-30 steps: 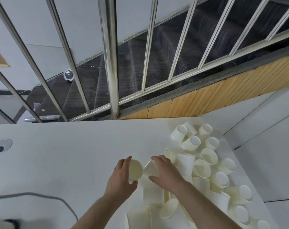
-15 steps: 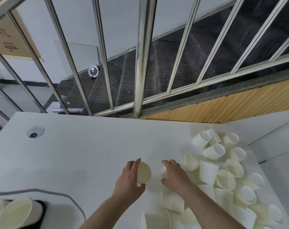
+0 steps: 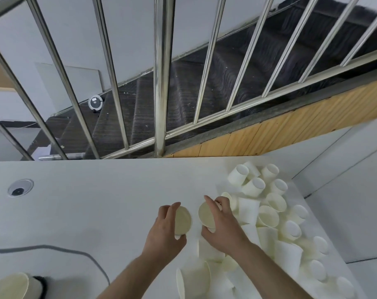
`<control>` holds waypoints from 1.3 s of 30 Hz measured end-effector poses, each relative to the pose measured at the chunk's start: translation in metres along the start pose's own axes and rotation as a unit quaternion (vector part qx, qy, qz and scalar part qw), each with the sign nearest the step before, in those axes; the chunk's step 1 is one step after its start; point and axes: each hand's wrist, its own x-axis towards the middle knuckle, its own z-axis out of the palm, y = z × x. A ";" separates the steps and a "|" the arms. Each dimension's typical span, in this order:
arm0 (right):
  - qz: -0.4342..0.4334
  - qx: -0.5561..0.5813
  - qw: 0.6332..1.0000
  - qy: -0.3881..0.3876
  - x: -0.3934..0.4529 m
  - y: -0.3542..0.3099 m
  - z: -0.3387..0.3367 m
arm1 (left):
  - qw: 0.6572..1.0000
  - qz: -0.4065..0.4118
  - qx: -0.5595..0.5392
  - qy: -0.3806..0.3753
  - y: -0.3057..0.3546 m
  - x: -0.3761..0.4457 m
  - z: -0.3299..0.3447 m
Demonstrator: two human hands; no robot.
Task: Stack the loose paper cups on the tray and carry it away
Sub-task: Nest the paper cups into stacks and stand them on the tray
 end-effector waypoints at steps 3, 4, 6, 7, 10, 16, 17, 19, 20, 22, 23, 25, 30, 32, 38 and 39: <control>0.004 0.023 0.999 0.032 -0.019 -0.008 -0.005 | 1.000 0.017 -0.008 0.002 0.009 -0.012 -0.004; 0.007 0.030 0.999 0.040 -0.028 -0.012 -0.007 | 1.000 0.023 -0.010 0.002 0.011 -0.019 -0.006; 0.003 0.041 0.997 0.061 -0.044 -0.020 -0.010 | 0.999 0.036 -0.010 0.006 0.016 -0.034 -0.010; -0.002 0.042 0.997 0.070 -0.052 -0.025 -0.011 | 0.999 0.042 -0.010 0.011 0.017 -0.042 -0.013; -0.016 0.040 0.996 0.077 -0.078 -0.038 -0.010 | 0.998 0.054 -0.014 0.026 0.020 -0.068 -0.020; -0.050 0.061 0.993 0.083 -0.135 -0.066 0.013 | 0.997 0.050 -0.013 0.058 0.013 -0.145 -0.037; -0.057 0.068 0.992 0.087 -0.142 -0.072 0.019 | 0.997 0.046 -0.012 0.065 0.010 -0.157 -0.040; -0.070 0.077 0.991 0.085 -0.153 -0.081 0.030 | 0.997 0.033 -0.007 0.073 0.005 -0.179 -0.046; -0.075 0.087 0.990 0.078 -0.166 -0.094 0.039 | 0.997 0.019 0.004 0.070 0.000 -0.200 -0.053; -0.082 0.096 0.990 0.068 -0.176 -0.106 0.048 | 0.998 0.005 0.004 0.070 -0.008 -0.220 -0.060; -0.087 0.098 0.989 0.065 -0.182 -0.114 0.052 | 0.997 0.004 0.005 0.074 -0.013 -0.229 -0.065; -0.099 0.102 0.988 0.056 -0.192 -0.130 0.059 | 0.997 0.001 0.006 0.080 -0.021 -0.245 -0.076; -0.121 0.098 0.987 0.037 -0.205 -0.169 0.070 | 0.994 -0.009 0.002 0.108 -0.035 -0.274 -0.107; -0.129 0.093 0.987 0.038 -0.207 -0.187 0.076 | 0.993 -0.009 0.002 0.119 -0.045 -0.283 -0.121; -0.136 0.078 0.987 0.030 -0.197 -0.248 0.105 | 0.991 -0.003 -0.001 0.136 -0.094 -0.292 -0.168; -0.136 0.078 0.987 0.030 -0.193 -0.261 0.112 | 0.991 -0.003 0.000 0.134 -0.105 -0.294 -0.178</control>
